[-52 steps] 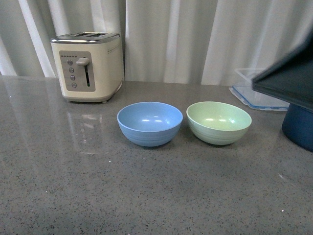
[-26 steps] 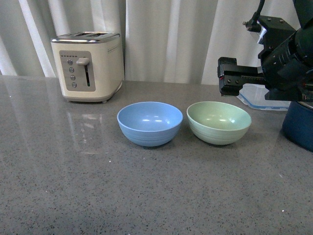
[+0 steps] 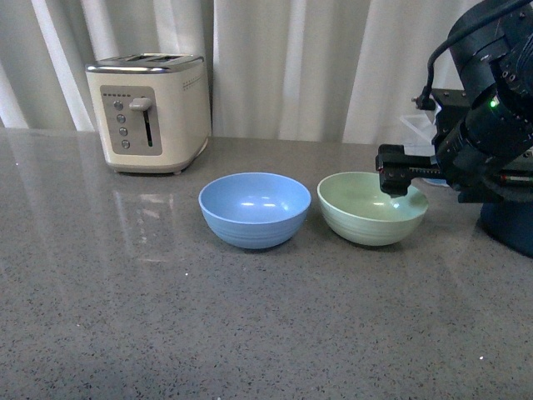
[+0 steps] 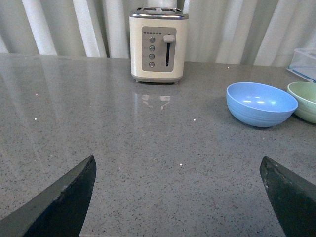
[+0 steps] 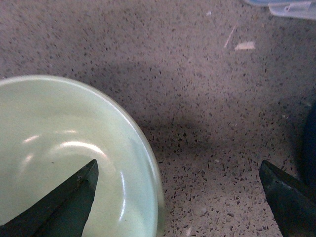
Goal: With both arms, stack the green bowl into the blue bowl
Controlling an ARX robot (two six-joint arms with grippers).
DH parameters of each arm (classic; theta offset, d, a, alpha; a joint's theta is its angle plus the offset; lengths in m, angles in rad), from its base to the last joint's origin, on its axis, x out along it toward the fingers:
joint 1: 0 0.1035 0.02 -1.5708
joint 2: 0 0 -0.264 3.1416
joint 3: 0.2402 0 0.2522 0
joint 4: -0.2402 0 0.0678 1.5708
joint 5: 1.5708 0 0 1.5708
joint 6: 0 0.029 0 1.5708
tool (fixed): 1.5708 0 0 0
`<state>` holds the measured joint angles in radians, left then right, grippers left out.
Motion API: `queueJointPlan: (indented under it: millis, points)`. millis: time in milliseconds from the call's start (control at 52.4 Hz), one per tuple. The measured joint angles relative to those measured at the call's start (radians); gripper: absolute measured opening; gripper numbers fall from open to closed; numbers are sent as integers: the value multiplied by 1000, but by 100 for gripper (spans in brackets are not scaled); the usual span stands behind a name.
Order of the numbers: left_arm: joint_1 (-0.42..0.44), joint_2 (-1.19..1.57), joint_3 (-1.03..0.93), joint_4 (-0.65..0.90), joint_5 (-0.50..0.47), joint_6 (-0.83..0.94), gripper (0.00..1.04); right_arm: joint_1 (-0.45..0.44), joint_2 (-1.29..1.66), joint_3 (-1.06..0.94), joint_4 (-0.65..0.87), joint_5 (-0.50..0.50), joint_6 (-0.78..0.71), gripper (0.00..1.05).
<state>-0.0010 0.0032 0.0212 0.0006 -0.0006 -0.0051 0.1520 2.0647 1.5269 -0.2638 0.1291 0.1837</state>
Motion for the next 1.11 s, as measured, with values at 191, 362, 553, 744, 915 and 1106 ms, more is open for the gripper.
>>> queueJointPlan:
  millis: [191, 362, 553, 744, 915, 1106]
  points:
    - [0, 0, 0, 0, 0, 0, 98, -2, 23, 0, -4, 1, 4, 67]
    - [0, 0, 0, 0, 0, 0, 98, -3, 24, 16, -14, -3, 4, 39]
    - [0, 0, 0, 0, 0, 0, 98, -9, 24, 17, -14, -3, 5, 9]
    - [0, 0, 0, 0, 0, 0, 98, -21, -6, 17, -13, -7, 3, 1]
    - [0, 0, 0, 0, 0, 0, 98, -25, -61, 18, -21, -26, -4, 1]
    - [0, 0, 0, 0, 0, 0, 98, 20, -144, 66, -29, -59, 2, 1]
